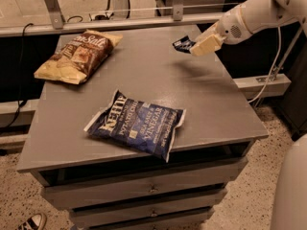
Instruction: Move rxbar blueberry near blue chip bag
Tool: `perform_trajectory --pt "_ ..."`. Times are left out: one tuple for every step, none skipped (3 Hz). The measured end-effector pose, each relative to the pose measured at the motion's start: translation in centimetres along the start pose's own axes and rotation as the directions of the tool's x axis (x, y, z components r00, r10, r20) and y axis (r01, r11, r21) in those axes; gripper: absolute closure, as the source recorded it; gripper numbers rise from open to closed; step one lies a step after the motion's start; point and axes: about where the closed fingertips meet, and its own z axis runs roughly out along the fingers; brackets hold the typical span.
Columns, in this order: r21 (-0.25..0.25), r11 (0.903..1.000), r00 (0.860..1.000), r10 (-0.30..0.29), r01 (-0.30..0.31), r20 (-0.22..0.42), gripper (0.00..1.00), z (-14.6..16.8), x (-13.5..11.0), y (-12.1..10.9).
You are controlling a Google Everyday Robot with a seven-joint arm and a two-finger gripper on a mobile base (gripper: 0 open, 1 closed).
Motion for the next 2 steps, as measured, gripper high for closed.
perform_trajectory --pt "-0.109 0.9940 1.000 0.003 -0.004 -0.005 1.00 -0.5 2.6 3.8" --pt "-0.215 0.9765 1.000 -0.011 0.009 -0.006 1.00 -0.5 4.7 7.1"
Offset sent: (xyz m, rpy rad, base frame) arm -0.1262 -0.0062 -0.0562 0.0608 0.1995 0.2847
